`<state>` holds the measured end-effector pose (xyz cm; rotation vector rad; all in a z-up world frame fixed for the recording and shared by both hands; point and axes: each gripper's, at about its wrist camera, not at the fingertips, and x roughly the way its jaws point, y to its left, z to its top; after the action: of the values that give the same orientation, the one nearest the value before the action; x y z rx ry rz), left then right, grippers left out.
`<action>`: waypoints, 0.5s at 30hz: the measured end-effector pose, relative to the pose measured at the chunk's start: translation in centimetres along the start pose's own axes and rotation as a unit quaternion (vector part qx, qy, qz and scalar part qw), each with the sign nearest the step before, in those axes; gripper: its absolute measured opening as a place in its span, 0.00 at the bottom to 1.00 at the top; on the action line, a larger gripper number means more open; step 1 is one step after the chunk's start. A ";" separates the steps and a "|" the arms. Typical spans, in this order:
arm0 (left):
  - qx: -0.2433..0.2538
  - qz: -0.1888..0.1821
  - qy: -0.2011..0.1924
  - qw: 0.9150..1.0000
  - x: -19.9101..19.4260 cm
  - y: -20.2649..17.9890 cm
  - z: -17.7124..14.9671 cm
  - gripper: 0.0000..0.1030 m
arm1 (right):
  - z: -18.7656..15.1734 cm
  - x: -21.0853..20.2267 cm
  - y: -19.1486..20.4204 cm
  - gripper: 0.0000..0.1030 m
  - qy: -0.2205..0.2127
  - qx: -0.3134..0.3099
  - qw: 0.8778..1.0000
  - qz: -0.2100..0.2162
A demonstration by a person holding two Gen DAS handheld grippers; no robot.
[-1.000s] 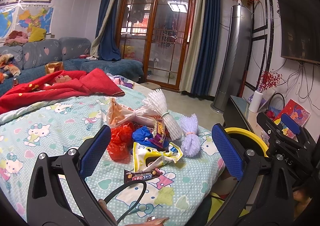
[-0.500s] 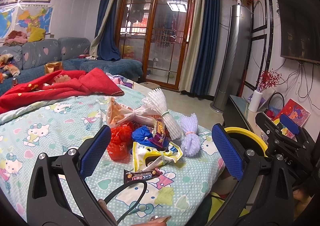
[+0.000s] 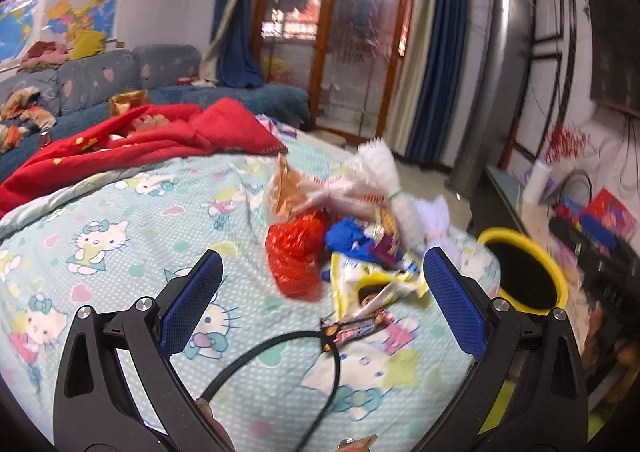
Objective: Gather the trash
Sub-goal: 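Grasp the purple snack wrapper with the left tool while the right grasps the lavender foam net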
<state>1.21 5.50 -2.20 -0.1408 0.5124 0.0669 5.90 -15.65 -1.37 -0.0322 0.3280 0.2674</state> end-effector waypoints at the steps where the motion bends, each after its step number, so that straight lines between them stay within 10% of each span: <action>1: 0.002 -0.005 0.008 1.000 0.3 0.3 -0.1 0.90 | 0.2 0.4 0.0 0.94 0.006 0.000 1.000 0.005; 15: 0.120 -0.103 0.107 0.982 5.8 -2.6 -0.9 0.88 | 0.3 6.2 -2.4 0.94 0.076 0.005 0.997 0.007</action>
<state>6.09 2.93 -5.56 0.0356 0.7125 -0.2143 12.29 -16.36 -3.09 -0.0411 0.4801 0.2774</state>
